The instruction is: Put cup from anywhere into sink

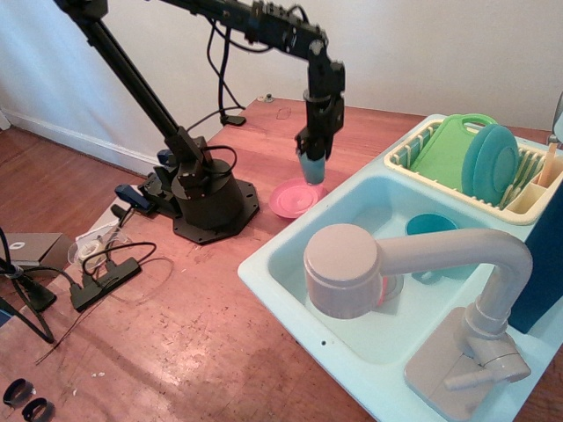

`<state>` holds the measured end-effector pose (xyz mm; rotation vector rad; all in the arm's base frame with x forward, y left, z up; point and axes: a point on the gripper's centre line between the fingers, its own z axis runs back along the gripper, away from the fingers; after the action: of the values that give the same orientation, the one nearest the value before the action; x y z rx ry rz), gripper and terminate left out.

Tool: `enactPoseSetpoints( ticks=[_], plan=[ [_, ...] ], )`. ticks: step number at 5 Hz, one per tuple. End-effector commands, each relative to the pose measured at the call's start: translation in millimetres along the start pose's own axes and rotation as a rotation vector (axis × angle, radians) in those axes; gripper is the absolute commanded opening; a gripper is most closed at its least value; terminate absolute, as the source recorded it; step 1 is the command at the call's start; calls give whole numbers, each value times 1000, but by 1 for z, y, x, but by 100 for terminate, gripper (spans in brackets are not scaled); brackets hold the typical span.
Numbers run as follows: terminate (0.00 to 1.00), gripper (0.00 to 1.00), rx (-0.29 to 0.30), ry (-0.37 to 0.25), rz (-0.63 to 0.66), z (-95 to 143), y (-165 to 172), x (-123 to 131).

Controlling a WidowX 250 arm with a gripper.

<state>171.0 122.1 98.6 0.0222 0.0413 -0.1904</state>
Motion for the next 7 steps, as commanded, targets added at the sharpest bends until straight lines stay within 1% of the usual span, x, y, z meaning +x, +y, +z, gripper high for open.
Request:
enactPoseSetpoints(
  ticks=[1,2,3,4,5,6,7],
  plan=[
    [0,0,90,-24,-70,77,25,24],
    [0,0,137,3,-207,119,12,72],
    [0,0,131,48,-409,109,-29,130],
    [0,0,72,-3,-507,70,-65,159],
    [0,0,32,-5,-531,51,-85,163],
    [0,0,-21,19,-481,44,-89,155],
    [0,100,-4,5,-453,49,-83,146]
  ],
)
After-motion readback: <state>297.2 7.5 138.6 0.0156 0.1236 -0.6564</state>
